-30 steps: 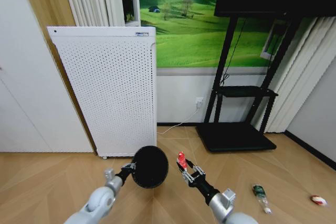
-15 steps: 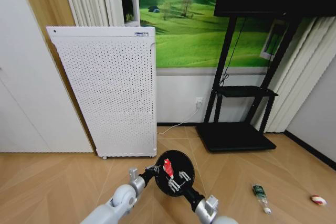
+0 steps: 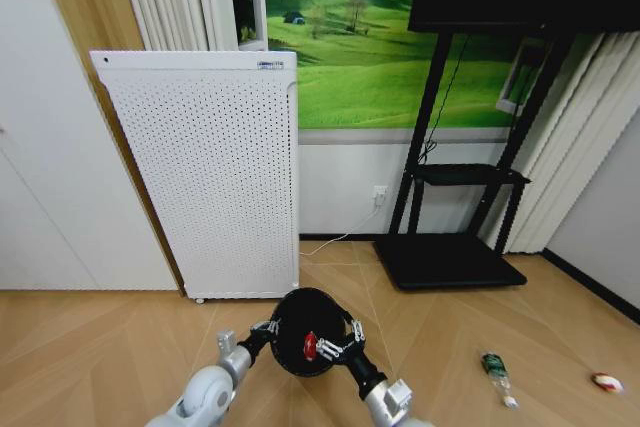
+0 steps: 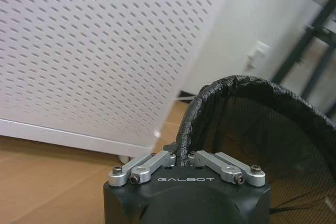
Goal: Pick up the trash bin and place the garbage on the floor into it.
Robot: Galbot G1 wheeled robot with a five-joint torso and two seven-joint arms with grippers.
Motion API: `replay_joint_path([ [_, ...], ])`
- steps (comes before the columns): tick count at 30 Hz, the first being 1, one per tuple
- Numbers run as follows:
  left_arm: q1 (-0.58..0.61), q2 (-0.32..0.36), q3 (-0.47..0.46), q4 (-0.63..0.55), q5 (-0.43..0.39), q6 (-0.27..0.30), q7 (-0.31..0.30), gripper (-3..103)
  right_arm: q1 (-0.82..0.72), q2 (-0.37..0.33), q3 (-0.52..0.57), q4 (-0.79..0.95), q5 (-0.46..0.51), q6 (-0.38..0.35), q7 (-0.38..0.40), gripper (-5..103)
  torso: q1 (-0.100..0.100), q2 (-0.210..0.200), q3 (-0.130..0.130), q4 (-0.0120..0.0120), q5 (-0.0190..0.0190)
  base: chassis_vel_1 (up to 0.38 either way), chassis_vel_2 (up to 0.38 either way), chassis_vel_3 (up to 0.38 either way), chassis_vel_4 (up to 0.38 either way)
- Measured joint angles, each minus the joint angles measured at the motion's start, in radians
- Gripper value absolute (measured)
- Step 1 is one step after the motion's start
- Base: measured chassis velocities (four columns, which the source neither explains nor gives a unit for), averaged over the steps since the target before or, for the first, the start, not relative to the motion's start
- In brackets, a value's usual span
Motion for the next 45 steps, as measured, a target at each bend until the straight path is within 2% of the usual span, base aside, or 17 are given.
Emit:
replay_joint_path([
  [2, 0.028, 0.000, -0.051, -0.067, -0.054, 0.028, -0.098, 3, -0.015, 0.000, 0.046, 0.014, 0.032, -0.041, 0.053, 100, 0.000, 0.000, 0.000, -0.0003, 0.0002, 0.000, 0.000, 0.000, 0.000],
  [3, 0.028, 0.000, -0.051, -0.067, -0.054, 0.028, -0.098, 3, -0.015, 0.000, 0.046, 0.014, 0.032, -0.041, 0.053, 100, 0.000, 0.000, 0.000, -0.0003, 0.0002, 0.000, 0.000, 0.000, 0.000],
  [5, 0.078, 0.007, -0.113, -0.114, -0.068, 0.053, -0.145, 3, -0.018, 0.009, 0.075, 0.020, 0.060, -0.081, 0.081, 100, 0.000, 0.000, 0.000, 0.0000, 0.0002, 0.000, 0.000, 0.000, 0.000],
  [6, 0.078, 0.007, -0.113, -0.114, -0.068, 0.053, -0.145, 3, -0.018, 0.009, 0.075, 0.020, 0.060, -0.081, 0.081, 100, 0.000, 0.000, 0.000, 0.0000, 0.0002, 0.000, 0.000, 0.000, 0.000],
  [9, 0.159, 0.003, -0.191, -0.165, -0.091, 0.071, -0.174, 3, -0.029, 0.024, 0.092, 0.024, 0.068, -0.100, 0.098, 100, 0.000, 0.000, 0.000, 0.0003, 0.0000, 0.000, 0.000, 0.000, 0.000],
  [18, 0.262, -0.033, -0.289, -0.218, -0.101, 0.084, -0.195, 3, -0.057, 0.025, 0.109, 0.019, 0.046, -0.104, 0.099, 100, 0.000, 0.000, 0.000, 0.0001, 0.0000, -0.076, -0.073, 0.068, 0.085],
  [19, 0.294, -0.048, -0.328, -0.232, -0.101, 0.086, -0.197, 3, -0.068, 0.029, 0.120, 0.007, 0.032, -0.100, 0.099, 100, 0.000, 0.000, 0.000, 0.0002, 0.0002, -0.180, -0.156, 0.156, 0.148],
  [21, 0.307, -0.056, -0.347, -0.237, -0.101, 0.086, -0.197, 3, -0.074, 0.031, 0.125, 0.001, 0.024, -0.098, 0.099, 100, 0.000, 0.000, 0.000, 0.0000, 0.0003, -0.180, -0.156, 0.157, 0.158],
  [22, 0.341, -0.079, -0.401, -0.253, -0.107, 0.091, -0.203, 3, -0.096, 0.042, 0.141, -0.011, 0.006, -0.093, 0.099, 100, 0.000, 0.000, 0.000, 0.0000, 0.0004, -0.195, -0.176, 0.166, 0.193],
  [24, 0.357, -0.092, -0.428, -0.259, -0.111, 0.093, -0.207, 3, -0.107, 0.051, 0.149, -0.024, -0.015, -0.089, 0.099, 100, 0.000, 0.000, 0.000, -0.0001, 0.0001, -0.199, -0.184, 0.166, 0.192],
  [31, 0.390, -0.113, -0.481, -0.282, -0.121, 0.096, -0.211, 3, -0.089, 0.061, 0.144, -0.107, -0.039, -0.090, 0.122, 100, 0.000, 0.000, 0.000, 0.0001, 0.0009, -0.213, -0.226, 0.234, 0.242],
  [33, 0.395, -0.115, -0.491, -0.282, -0.122, 0.096, -0.212, 3, -0.068, 0.063, 0.140, -0.139, -0.040, -0.094, 0.131, 100, 0.000, 0.000, 0.000, -0.0002, -0.0004, -0.300, -0.284, 0.258, 0.303],
  [39, 0.399, -0.115, -0.506, -0.282, -0.134, 0.097, -0.217, 3, 0.031, 0.057, 0.117, -0.261, 0.016, -0.145, 0.190, 100, 0.000, 0.000, 0.000, -0.0001, 0.0006, -0.272, -0.291, 0.265, 0.276],
  [41, 0.395, -0.112, -0.506, -0.282, -0.138, 0.099, -0.218, 3, 0.087, 0.056, 0.113, -0.325, 0.069, -0.203, 0.245, 100, 0.000, 0.000, 0.000, -0.0004, 0.0005, -0.090, -0.127, 0.175, 0.035],
  [45, 0.395, -0.112, -0.507, -0.281, -0.139, 0.099, -0.221, 3, 0.145, 0.056, 0.108, -0.418, 0.115, -0.253, 0.281, 100, 0.000, 0.000, 0.000, 0.0000, 0.0001, -0.021, -0.041, 0.043, 0.020],
])
